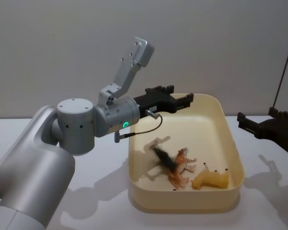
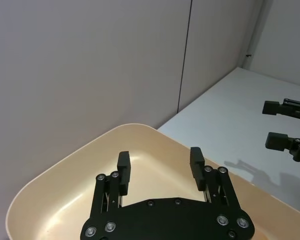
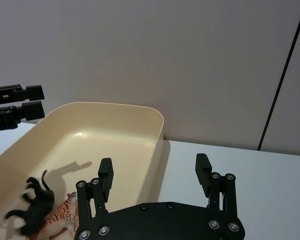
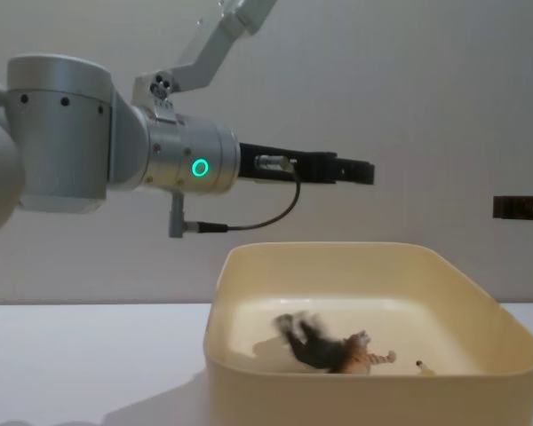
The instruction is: Pick up the toy alternately with two hands and place it into the central storage box.
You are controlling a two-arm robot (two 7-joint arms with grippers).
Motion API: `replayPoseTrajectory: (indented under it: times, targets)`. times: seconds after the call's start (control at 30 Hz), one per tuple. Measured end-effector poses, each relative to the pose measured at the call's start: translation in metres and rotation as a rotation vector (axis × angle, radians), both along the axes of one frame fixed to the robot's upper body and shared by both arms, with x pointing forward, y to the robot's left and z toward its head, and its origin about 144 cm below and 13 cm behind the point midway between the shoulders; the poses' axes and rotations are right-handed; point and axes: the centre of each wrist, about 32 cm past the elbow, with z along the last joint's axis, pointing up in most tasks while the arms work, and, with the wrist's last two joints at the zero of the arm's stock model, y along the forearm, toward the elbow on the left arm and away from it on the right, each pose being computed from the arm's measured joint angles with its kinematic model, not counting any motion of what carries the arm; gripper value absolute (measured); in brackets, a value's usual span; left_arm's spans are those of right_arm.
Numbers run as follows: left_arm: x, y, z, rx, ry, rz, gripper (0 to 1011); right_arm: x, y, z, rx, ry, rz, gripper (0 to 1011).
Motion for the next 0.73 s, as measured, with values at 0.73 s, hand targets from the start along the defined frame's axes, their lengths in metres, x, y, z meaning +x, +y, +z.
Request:
replayPoseTrajectory:
  times: [0.73]
  targets:
    - [0.0072, -0.0035, -0.0030, 0.019, 0.052, -0.069, 1001, 0.0000, 0.0000, 0.0000, 0.000, 0.000, 0.000, 1001]
